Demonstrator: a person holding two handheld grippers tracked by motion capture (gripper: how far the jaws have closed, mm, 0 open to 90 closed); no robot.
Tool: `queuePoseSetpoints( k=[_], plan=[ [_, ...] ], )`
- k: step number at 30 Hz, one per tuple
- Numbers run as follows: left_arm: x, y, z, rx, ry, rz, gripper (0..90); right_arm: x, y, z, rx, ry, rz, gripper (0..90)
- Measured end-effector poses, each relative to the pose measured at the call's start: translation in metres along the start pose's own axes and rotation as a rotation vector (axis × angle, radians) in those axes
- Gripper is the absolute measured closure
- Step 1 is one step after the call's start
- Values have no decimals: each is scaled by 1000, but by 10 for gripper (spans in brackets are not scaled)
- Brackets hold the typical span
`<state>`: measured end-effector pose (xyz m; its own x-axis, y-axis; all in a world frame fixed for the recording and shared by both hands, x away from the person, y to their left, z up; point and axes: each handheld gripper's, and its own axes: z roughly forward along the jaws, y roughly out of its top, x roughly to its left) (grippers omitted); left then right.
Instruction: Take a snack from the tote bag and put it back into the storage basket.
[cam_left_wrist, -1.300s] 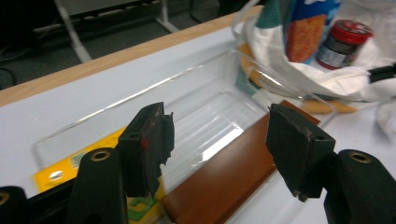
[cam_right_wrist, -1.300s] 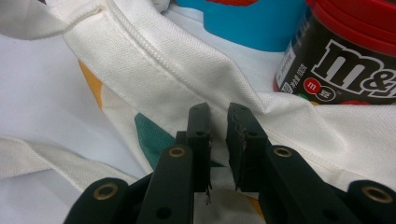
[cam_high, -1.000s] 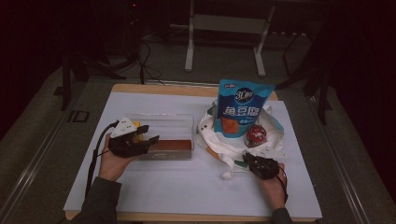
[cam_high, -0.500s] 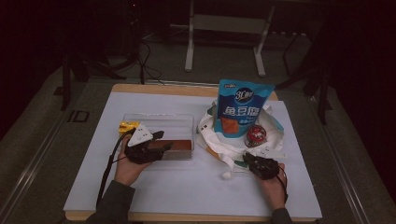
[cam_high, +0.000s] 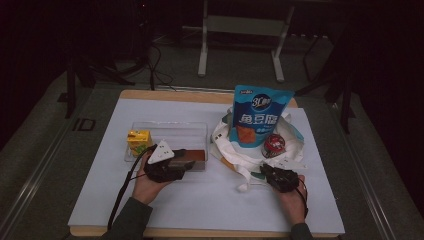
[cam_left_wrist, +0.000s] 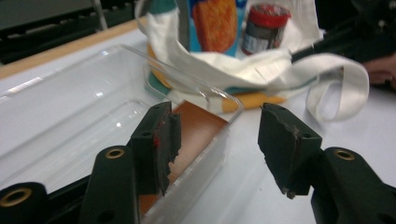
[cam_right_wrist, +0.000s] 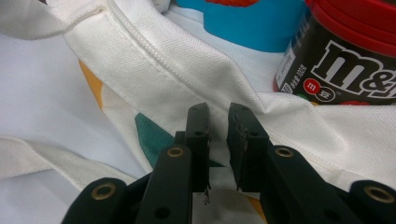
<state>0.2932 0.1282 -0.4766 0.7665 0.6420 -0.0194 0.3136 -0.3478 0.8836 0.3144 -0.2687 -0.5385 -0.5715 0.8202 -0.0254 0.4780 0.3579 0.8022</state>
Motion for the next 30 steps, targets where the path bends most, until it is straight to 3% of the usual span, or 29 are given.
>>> queuePoseSetpoints(
  k=[19,30],
  plan=[
    [-21,-15,16,-34,-73,42,486,0,0,0,-1,0,0,784],
    [-29,-35,38,4,-97,44,493,0,0,0,-2,1,2,784]
  ],
)
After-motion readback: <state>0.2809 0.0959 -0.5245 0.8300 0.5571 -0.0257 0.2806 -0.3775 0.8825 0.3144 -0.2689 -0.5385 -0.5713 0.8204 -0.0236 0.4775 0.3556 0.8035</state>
